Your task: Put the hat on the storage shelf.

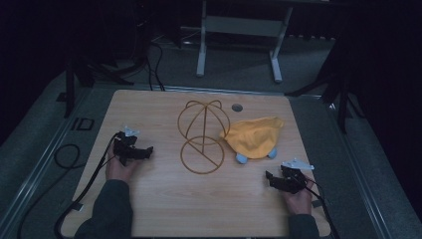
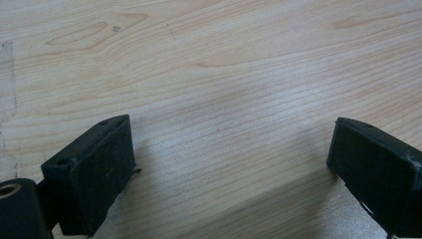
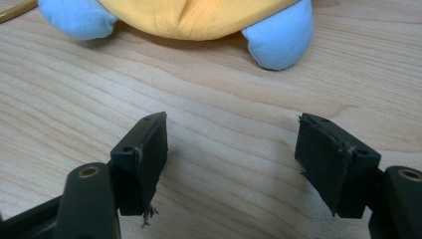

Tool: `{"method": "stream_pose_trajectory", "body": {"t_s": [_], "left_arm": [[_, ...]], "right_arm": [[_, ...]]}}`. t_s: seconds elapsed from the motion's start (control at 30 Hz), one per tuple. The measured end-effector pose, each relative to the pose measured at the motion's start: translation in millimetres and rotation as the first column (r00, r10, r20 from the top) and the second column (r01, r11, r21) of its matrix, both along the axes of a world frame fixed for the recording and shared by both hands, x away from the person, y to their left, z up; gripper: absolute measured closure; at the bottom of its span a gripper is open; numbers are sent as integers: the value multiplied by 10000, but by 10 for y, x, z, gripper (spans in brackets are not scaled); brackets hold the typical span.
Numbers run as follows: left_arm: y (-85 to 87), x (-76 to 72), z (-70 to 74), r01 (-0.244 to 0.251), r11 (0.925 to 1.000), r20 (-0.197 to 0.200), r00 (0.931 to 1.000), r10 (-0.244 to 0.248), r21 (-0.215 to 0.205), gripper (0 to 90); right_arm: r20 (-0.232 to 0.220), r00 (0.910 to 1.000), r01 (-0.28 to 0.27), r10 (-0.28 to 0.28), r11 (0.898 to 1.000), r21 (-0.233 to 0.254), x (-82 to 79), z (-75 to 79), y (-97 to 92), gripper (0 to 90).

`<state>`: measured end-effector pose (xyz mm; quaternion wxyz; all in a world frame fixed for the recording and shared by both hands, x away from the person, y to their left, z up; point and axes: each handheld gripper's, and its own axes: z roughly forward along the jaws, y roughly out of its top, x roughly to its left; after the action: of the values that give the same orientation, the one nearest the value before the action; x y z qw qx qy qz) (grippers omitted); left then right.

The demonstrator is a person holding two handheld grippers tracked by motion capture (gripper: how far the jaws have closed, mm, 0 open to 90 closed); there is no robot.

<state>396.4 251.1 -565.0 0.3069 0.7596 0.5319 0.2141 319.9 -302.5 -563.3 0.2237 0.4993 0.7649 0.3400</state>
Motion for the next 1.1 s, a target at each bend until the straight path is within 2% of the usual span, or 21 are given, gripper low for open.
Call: {"method": "stream_pose_trajectory", "body": {"t_s": [0.3,0.37,0.43,0.47,0.5,0.53,0.57,0.6,0.7,0.83,0.87,0.9,0.97,1.0,1.1], "left_arm": [[-3,-7,0,-35,10000,3,10000,35,3,48],[-2,-8,0,-18,10000,0,10000,18,1,48],[-1,-6,0,-3,10000,2,10000,3,-1,48],[-1,-6,0,-3,10000,2,10000,3,-1,48],[1,-3,0,15,10000,3,10000,-15,-3,48],[1,-3,0,15,10000,3,10000,-15,-3,48],[1,-2,0,15,10000,5,10000,-15,-7,48],[0,2,0,12,10000,1,10000,-12,-13,48],[-2,2,-1,-9,10000,5,10000,9,-13,48],[-5,1,-1,-35,10000,10,10000,35,-15,48],[-5,1,-1,-35,10000,10,10000,35,-15,48],[-5,1,-1,-33,10000,8,10000,33,-14,49],[-5,1,-1,-33,10000,7,10000,33,-14,48],[-5,1,-1,-35,10000,9,10000,35,-15,48],[-5,1,-1,-38,10000,10,10000,38,-17,49]], "right_arm": [[-83,9997,-234,234,9997,-35,13,4,-3,262],[-250,9994,-253,250,9996,-125,0,32,18,342],[-332,9985,-446,440,9989,-172,-19,59,39,475],[-332,9985,-446,440,9989,-172,-19,59,39,475],[-446,9964,-723,717,9973,-127,-31,81,69,568],[-446,9964,-723,717,9973,-127,-31,81,69,568],[-466,9925,-1132,1129,9936,-37,-54,124,117,606],[-305,9910,-1313,1302,9907,-367,-68,153,155,613],[-146,9816,-1912,1906,9797,-602,-87,223,244,633],[-287,9677,-2517,2503,9653,-696,-40,246,341,645],[-287,9677,-2517,2503,9653,-696,-40,246,341,645],[-220,9621,-2725,2716,9592,-750,-21,279,390,655],[-188,9608,-2771,2765,9573,-823,-14,299,419,657],[-73,9529,-3027,3033,9491,-872,0,344,469,666],[14,9422,-3320,3350,9341,-1315,33,387,563,666]]}}
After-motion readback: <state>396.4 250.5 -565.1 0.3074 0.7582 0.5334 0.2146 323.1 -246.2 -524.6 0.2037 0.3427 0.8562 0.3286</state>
